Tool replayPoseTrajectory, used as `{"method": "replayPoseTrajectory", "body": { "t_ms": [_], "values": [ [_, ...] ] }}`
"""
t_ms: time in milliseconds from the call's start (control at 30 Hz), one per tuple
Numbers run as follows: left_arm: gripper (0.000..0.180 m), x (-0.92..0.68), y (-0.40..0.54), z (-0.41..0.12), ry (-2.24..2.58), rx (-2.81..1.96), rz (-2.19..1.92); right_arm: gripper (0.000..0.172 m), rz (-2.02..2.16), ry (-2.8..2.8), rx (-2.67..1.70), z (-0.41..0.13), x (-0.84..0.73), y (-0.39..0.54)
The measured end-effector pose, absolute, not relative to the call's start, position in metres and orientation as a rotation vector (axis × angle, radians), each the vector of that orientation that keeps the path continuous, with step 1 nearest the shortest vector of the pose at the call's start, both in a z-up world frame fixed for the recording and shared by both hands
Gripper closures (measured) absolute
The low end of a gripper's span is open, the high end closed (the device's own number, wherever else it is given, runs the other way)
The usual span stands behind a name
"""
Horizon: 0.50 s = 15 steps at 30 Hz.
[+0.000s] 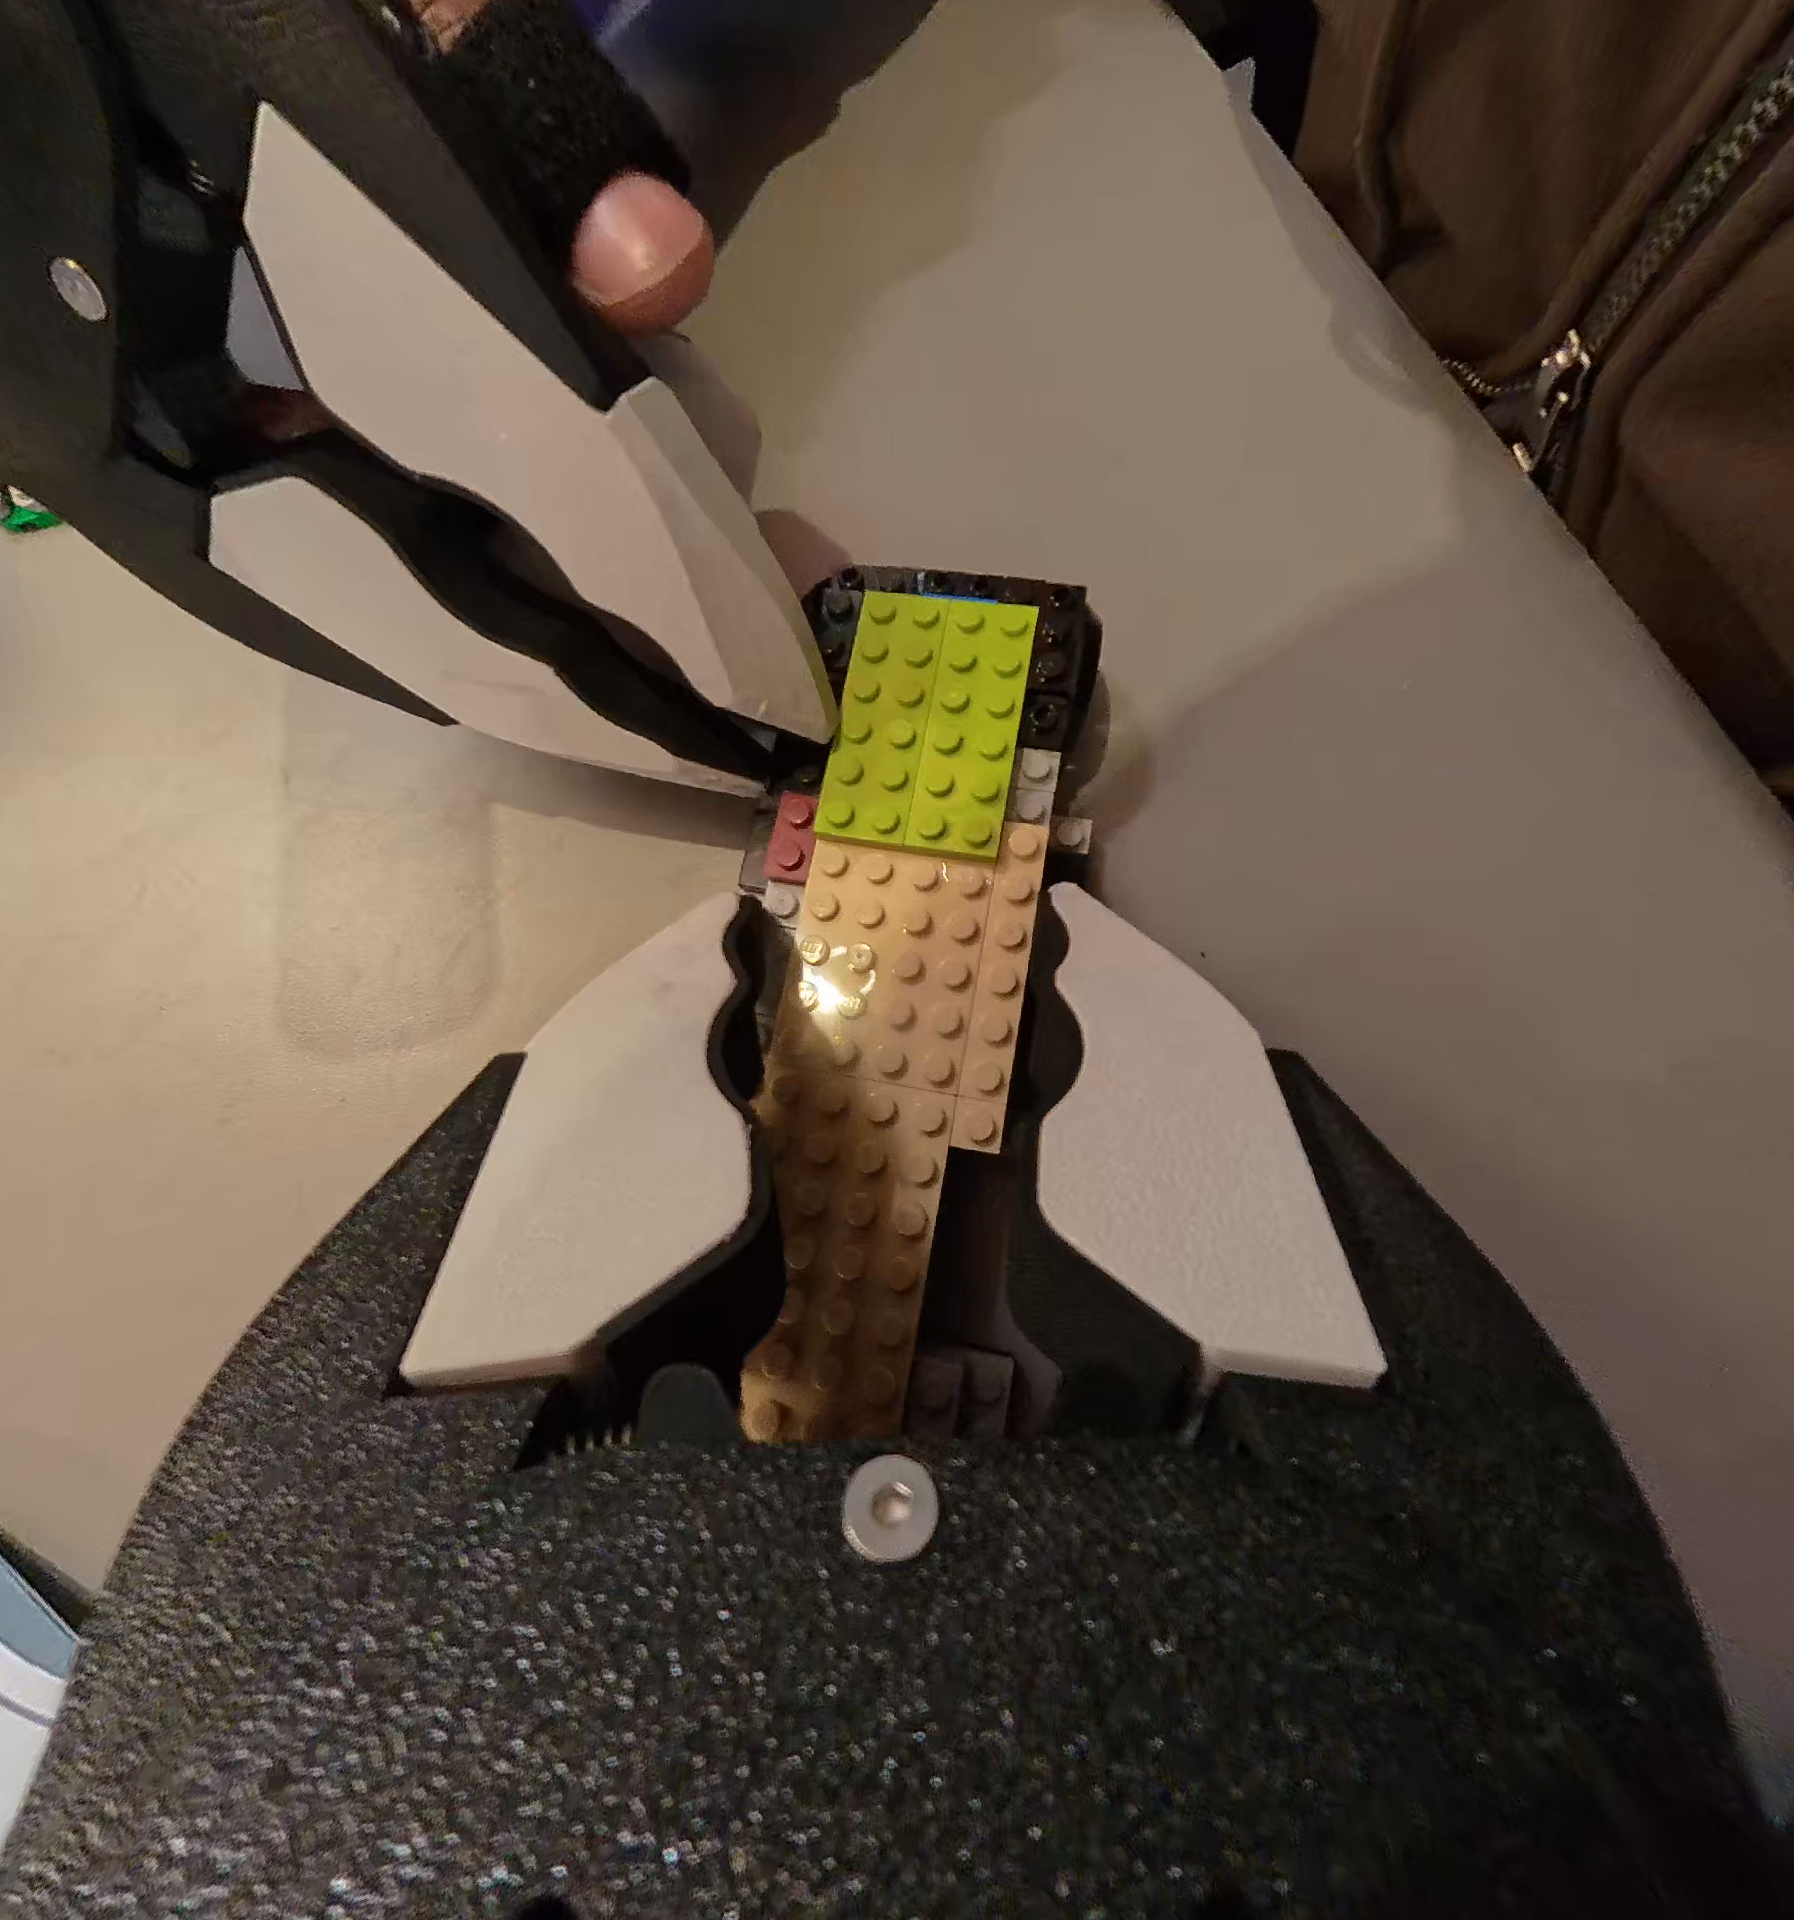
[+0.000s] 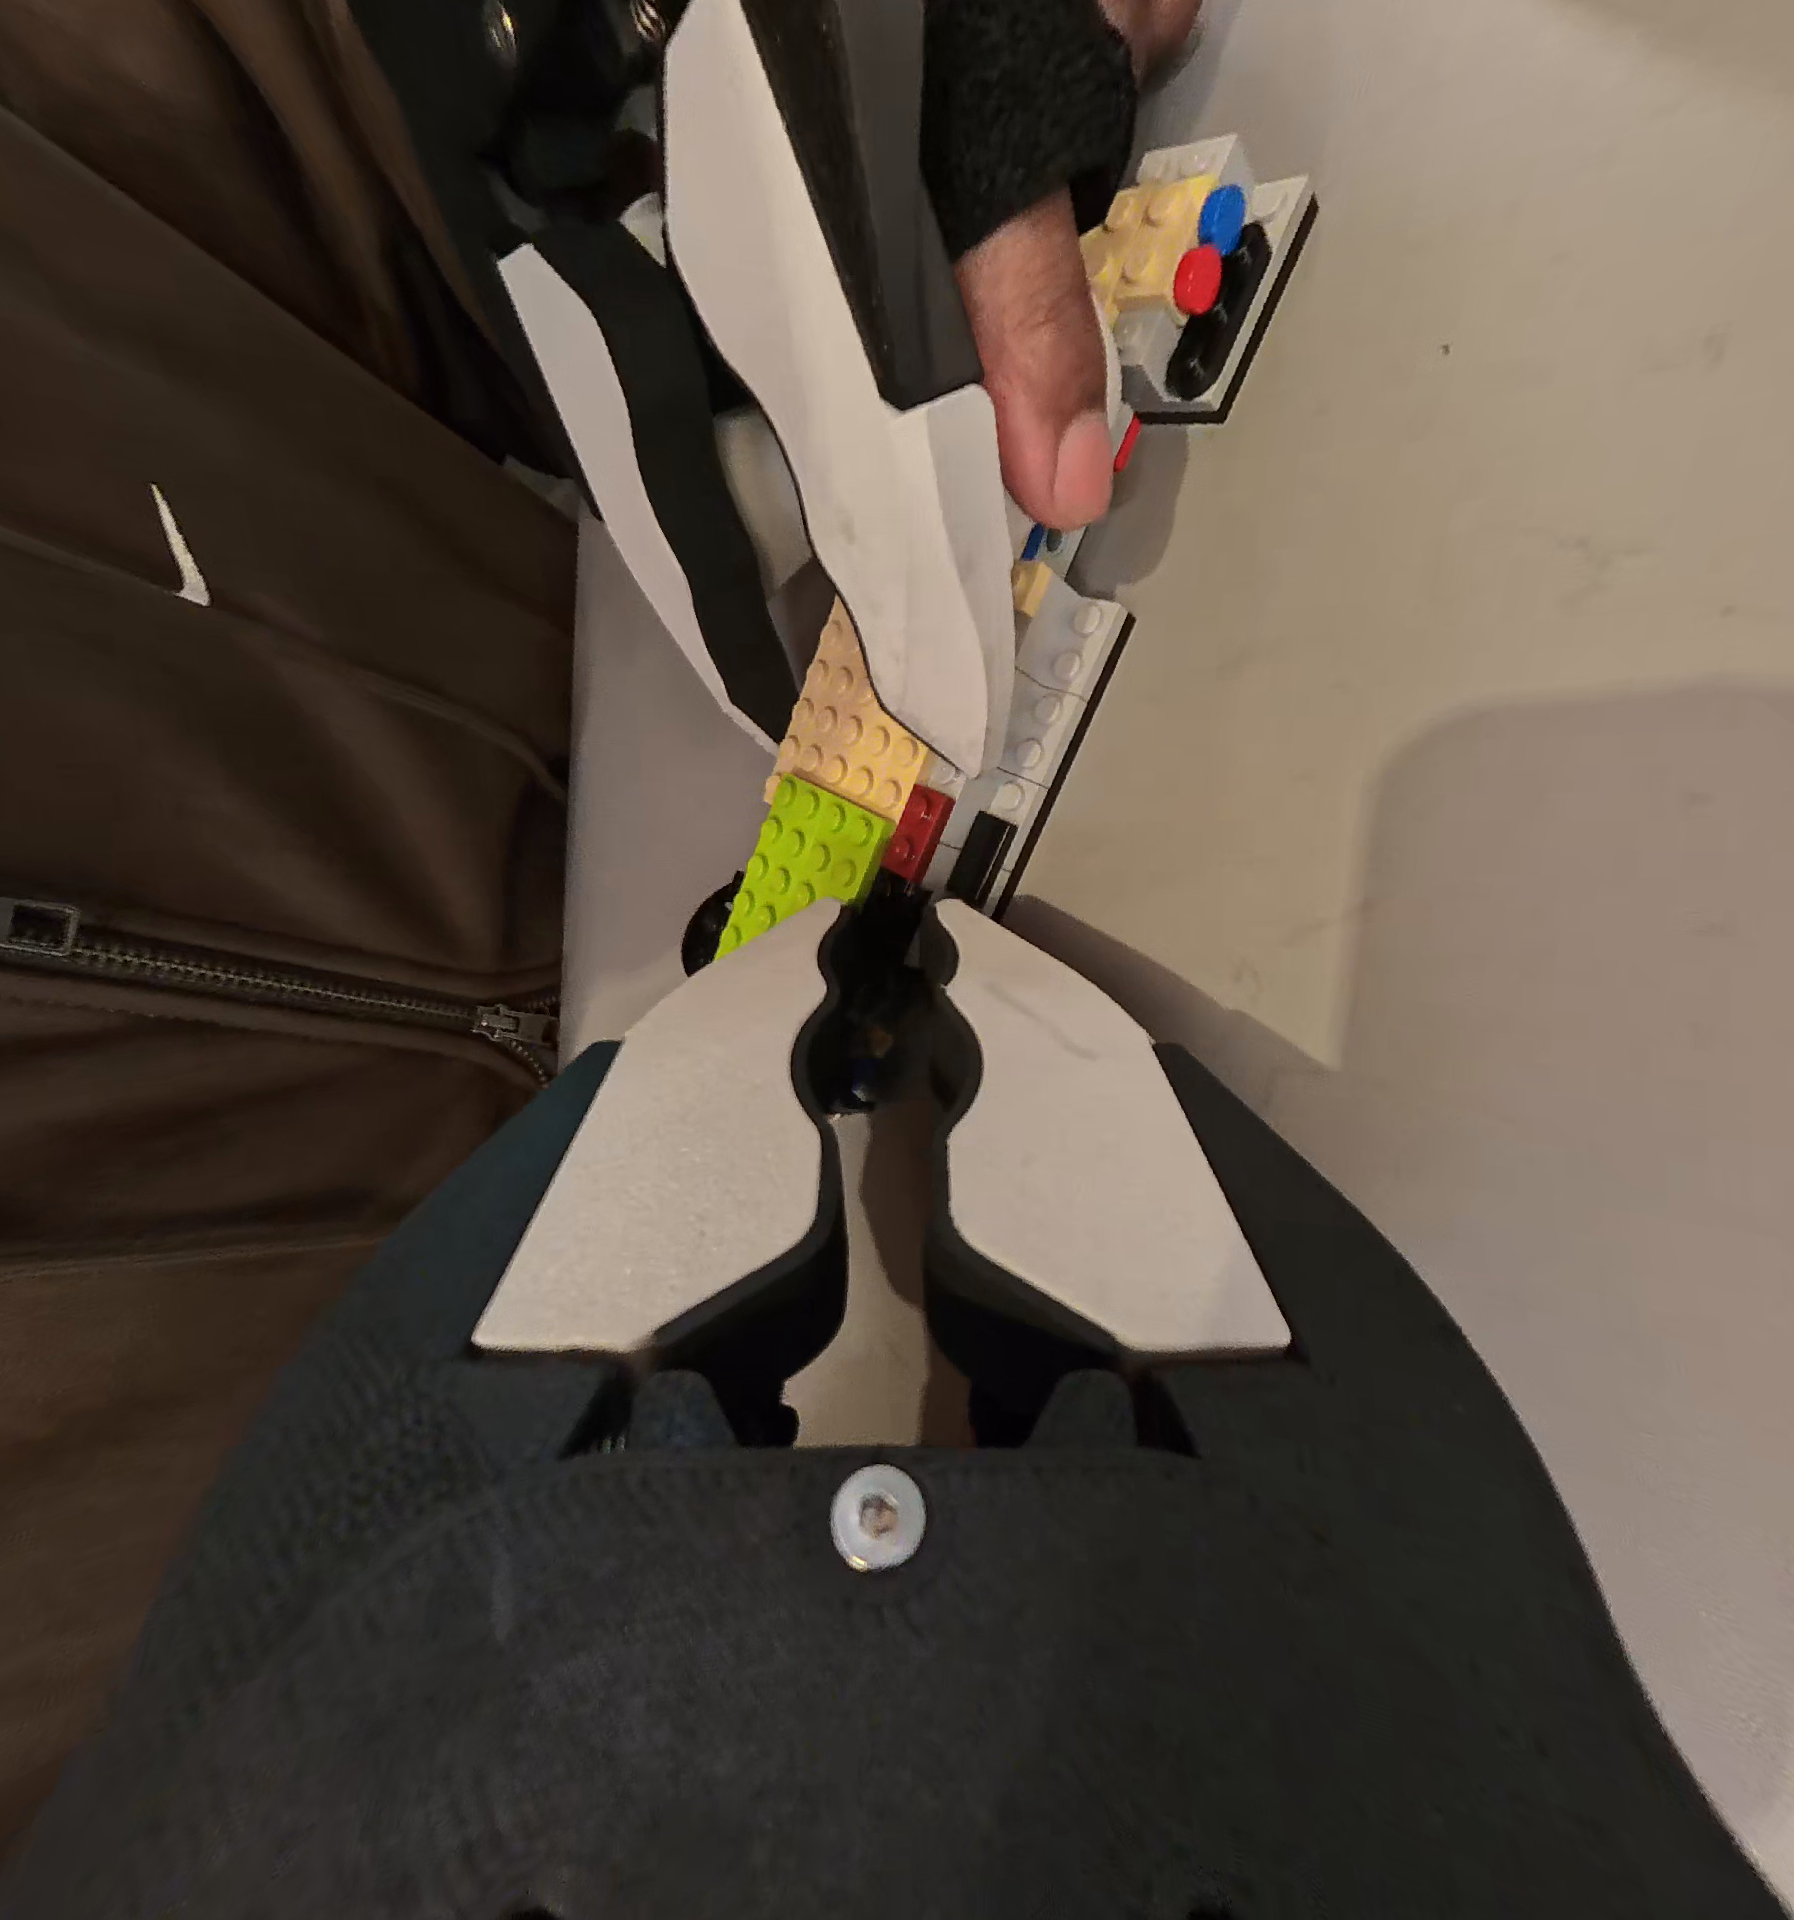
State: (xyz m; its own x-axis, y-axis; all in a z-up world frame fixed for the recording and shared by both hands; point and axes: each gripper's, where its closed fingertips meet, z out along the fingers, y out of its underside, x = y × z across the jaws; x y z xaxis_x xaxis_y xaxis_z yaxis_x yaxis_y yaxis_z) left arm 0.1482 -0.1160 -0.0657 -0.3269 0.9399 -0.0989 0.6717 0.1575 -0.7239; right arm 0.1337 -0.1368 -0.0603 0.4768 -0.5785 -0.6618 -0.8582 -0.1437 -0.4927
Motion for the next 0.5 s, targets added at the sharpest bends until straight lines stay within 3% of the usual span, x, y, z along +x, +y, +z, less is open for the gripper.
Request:
{"method": "replayPoseTrajectory", "body": {
  "t_ms": [33, 500],
  "values": [
    [0.131, 0.1479, -0.1153, -0.0657, -2.058, -1.543, 0.977, 0.161, 0.4, 1.206, -1.837, -0.0603, 0.1337, -0.1358],
    [0.131, 0.149, -0.114, -0.0644, -2.001, -1.582, 1.024, 0.166, 0.305, 1.148, -1.783, -0.0574, 0.1368, -0.1343]
  ]
}}
